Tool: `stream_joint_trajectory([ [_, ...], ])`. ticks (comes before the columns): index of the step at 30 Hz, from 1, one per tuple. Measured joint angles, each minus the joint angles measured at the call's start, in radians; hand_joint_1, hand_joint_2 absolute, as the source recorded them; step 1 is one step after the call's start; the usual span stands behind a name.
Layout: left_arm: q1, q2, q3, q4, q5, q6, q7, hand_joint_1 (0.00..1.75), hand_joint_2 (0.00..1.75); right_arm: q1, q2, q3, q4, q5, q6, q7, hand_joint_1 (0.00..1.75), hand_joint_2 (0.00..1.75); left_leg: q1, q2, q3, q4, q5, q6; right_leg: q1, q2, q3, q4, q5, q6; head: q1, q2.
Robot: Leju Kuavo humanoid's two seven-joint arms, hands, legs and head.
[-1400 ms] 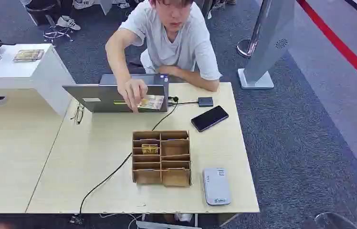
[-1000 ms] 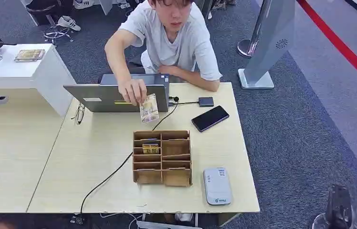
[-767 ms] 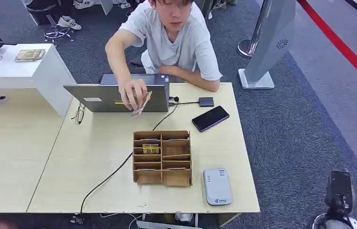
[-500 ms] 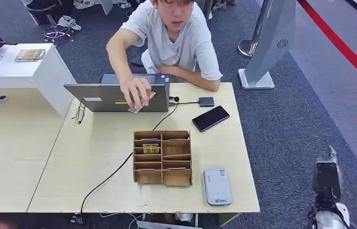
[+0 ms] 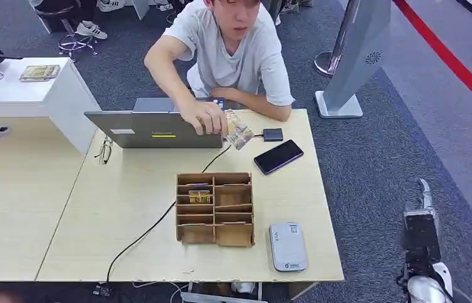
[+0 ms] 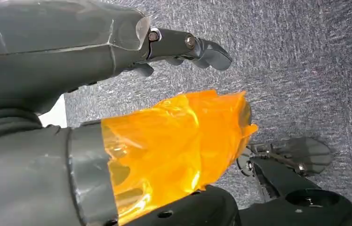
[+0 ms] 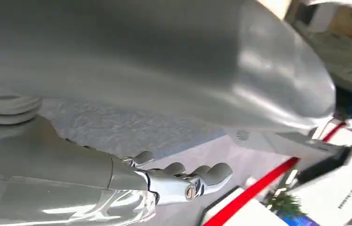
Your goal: Pass the card to the sensor for recognition and then transmit it.
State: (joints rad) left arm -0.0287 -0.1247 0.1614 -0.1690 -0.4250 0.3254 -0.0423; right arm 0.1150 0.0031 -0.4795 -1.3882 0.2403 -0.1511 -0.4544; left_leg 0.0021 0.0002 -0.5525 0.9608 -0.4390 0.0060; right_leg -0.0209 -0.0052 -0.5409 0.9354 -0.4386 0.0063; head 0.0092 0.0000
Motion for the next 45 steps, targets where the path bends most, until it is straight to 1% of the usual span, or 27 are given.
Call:
stream_joint_trajectory([
  [4,0.000,0.000,0.002,0.000,-0.006,0.002,-0.002,0.00,0.00,0.039,0.001,0.097,-0.080,-0.023,-0.021,-0.013,0.00,0.00,0.000,0.000,0.000,0.000,0.000,0.000,0.000,0.000,0.000,0.000,0.000,0.000,0.000,0.000],
  [7,0.000,0.000,0.007,0.000,-0.009,0.002,-0.002,0.00,0.00,0.066,0.001,0.189,-0.152,-0.037,-0.051,-0.024,0.00,0.00,0.001,0.000,0.000,0.000,0.000,0.000,0.001,0.000,0.000,0.000,0.000,0.000,0.000,0.000],
  [8,0.000,0.000,0.008,0.000,-0.010,0.002,-0.002,0.00,0.00,0.074,0.001,0.218,-0.174,-0.040,-0.061,-0.028,0.00,1.75,0.001,0.000,0.000,0.000,0.000,0.000,0.001,0.000,0.000,0.000,0.000,0.000,0.000,0.000],
  [12,0.000,0.000,0.009,0.000,-0.015,0.002,-0.005,0.00,0.00,0.097,-0.005,0.339,-0.258,-0.034,-0.105,-0.045,0.00,1.75,0.001,0.000,0.000,0.000,0.000,0.000,0.001,0.000,0.000,0.000,0.000,0.000,0.000,0.000],
  [15,0.000,0.000,0.013,0.000,-0.018,0.002,-0.005,0.00,0.00,0.106,-0.022,0.429,-0.311,0.012,-0.159,-0.051,0.00,1.75,0.001,0.000,0.000,0.000,0.000,0.000,0.001,0.000,0.000,0.000,0.000,0.000,0.000,0.000],
  [18,0.000,0.000,0.015,0.000,-0.024,-0.001,-0.004,0.00,0.00,0.108,-0.044,0.520,-0.353,0.122,-0.250,-0.041,0.00,1.75,0.000,0.000,0.000,0.000,0.000,0.000,0.000,0.000,0.000,0.000,0.000,0.000,0.000,0.000],
  [24,-0.001,0.001,0.015,0.000,-0.041,-0.011,0.003,0.00,0.00,0.094,-0.087,0.675,-0.400,0.381,-0.438,0.020,0.00,1.75,0.000,0.000,0.000,0.000,0.000,0.000,0.001,0.000,0.000,0.000,0.000,0.000,0.000,0.000],
  [27,-0.003,0.001,0.015,0.000,-0.053,-0.016,0.011,0.00,0.00,0.074,-0.103,0.732,-0.405,0.495,-0.499,0.057,0.00,1.75,0.001,0.000,0.000,0.000,0.000,0.000,0.001,0.000,0.000,0.000,0.000,0.000,0.000,0.000],
  [30,-0.004,0.001,0.015,0.000,-0.063,-0.020,0.012,0.00,0.00,0.048,-0.112,0.777,-0.405,0.572,-0.533,0.092,0.00,1.75,0.001,0.000,0.000,0.000,0.000,0.000,0.001,0.000,0.000,0.000,0.000,0.000,0.000,0.000],
  [35,-0.007,0.001,0.015,0.000,-0.075,-0.023,0.018,0.00,0.00,0.010,-0.117,0.819,-0.404,0.649,-0.538,0.130,0.00,1.75,0.001,0.000,0.000,0.000,0.001,0.000,0.001,0.000,0.000,0.000,0.000,0.000,0.000,0.000],
  [45,-0.011,0.001,0.014,0.000,-0.095,-0.031,0.029,0.00,0.00,-0.050,-0.117,0.856,-0.382,0.720,-0.538,0.164,0.00,1.75,0.001,0.000,0.000,0.000,0.000,0.000,0.001,0.000,0.000,0.000,0.000,0.000,0.000,0.000],
])
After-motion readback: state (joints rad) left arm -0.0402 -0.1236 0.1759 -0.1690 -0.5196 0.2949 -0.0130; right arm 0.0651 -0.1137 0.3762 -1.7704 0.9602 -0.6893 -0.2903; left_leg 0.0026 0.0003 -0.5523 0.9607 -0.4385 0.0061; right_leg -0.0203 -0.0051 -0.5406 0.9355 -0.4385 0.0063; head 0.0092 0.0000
